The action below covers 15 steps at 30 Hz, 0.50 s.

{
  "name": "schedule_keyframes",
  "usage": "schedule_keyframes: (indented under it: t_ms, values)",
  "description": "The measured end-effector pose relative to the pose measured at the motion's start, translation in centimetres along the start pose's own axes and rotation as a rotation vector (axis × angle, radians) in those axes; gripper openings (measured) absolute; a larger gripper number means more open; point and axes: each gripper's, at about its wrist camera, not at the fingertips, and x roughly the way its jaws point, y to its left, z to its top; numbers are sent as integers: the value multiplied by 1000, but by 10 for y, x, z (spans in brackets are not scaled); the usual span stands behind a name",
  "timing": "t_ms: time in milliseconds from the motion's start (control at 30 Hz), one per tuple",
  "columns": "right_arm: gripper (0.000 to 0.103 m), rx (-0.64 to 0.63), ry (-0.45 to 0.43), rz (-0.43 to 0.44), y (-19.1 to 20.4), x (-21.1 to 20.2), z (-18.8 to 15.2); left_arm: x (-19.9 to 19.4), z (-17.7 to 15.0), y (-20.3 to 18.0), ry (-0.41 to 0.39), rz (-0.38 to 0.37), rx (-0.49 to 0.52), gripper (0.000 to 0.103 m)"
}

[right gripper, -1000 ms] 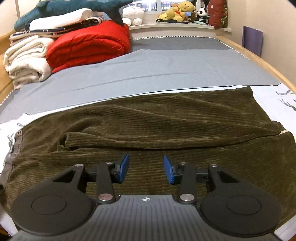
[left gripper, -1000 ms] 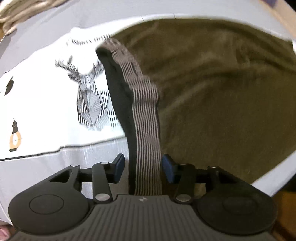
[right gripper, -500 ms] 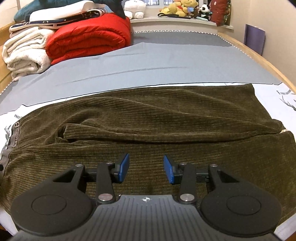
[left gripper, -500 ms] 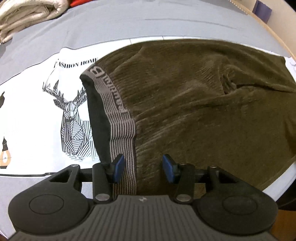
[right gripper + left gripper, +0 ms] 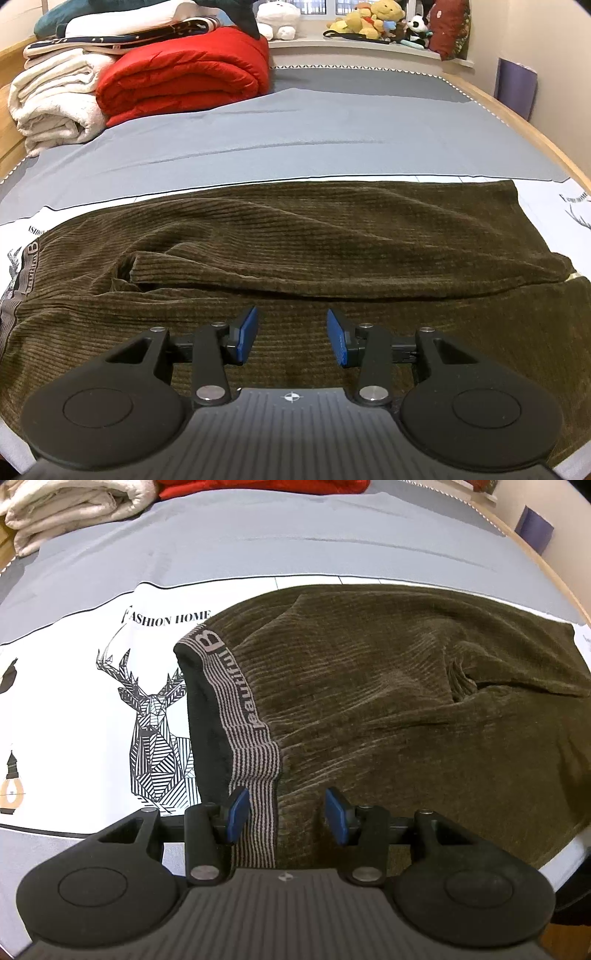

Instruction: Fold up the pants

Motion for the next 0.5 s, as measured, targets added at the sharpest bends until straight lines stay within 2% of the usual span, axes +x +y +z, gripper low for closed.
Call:
schedule_keyframes:
  t_ms: [500]
  values:
    - [43, -11, -4, 5, 11, 5, 5, 5, 9, -5, -5, 48, -7, 52]
